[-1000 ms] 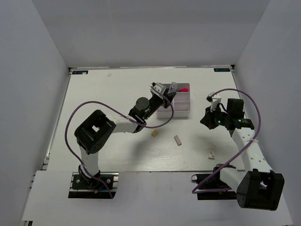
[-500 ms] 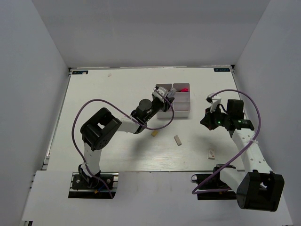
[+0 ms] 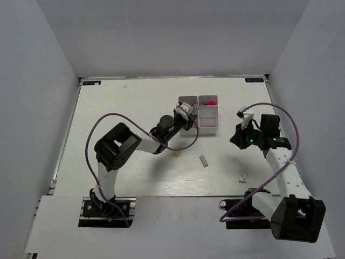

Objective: Sort the stationery into containers
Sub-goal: Place the stationery in the storage box.

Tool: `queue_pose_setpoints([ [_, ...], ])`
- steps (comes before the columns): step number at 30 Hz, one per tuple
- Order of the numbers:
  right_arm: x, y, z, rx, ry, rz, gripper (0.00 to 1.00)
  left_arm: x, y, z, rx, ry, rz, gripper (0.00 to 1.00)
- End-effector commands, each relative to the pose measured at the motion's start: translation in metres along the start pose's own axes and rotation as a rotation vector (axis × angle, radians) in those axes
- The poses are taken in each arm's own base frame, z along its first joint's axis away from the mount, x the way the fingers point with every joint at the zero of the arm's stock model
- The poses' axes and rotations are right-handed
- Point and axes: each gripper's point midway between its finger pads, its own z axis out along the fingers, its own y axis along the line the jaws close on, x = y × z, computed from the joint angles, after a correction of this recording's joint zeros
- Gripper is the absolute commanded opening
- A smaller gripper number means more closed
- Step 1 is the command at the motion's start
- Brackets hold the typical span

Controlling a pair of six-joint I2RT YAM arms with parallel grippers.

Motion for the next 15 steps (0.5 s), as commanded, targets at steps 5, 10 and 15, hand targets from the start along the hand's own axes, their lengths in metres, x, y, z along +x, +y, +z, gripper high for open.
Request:
queue_pose_setpoints([
  [5, 0.001, 0.0, -0.001, -0.005, -0.01, -0.009, 0.01, -0.016, 0.002, -0.006, -0.002, -0.045, 0.008, 0.62],
  [10, 0.006, 0.0, -0.001, -0.007, 0.005, -0.006, 0.08, -0.037, 0.006, -0.011, -0.022, -0.098, 0.017, 0.88],
  [15, 0.008, 0.0, -0.002, -0.001, 0.015, -0.016, 0.17, -0.066, 0.003, -0.014, -0.03, -0.166, 0.013, 1.0],
])
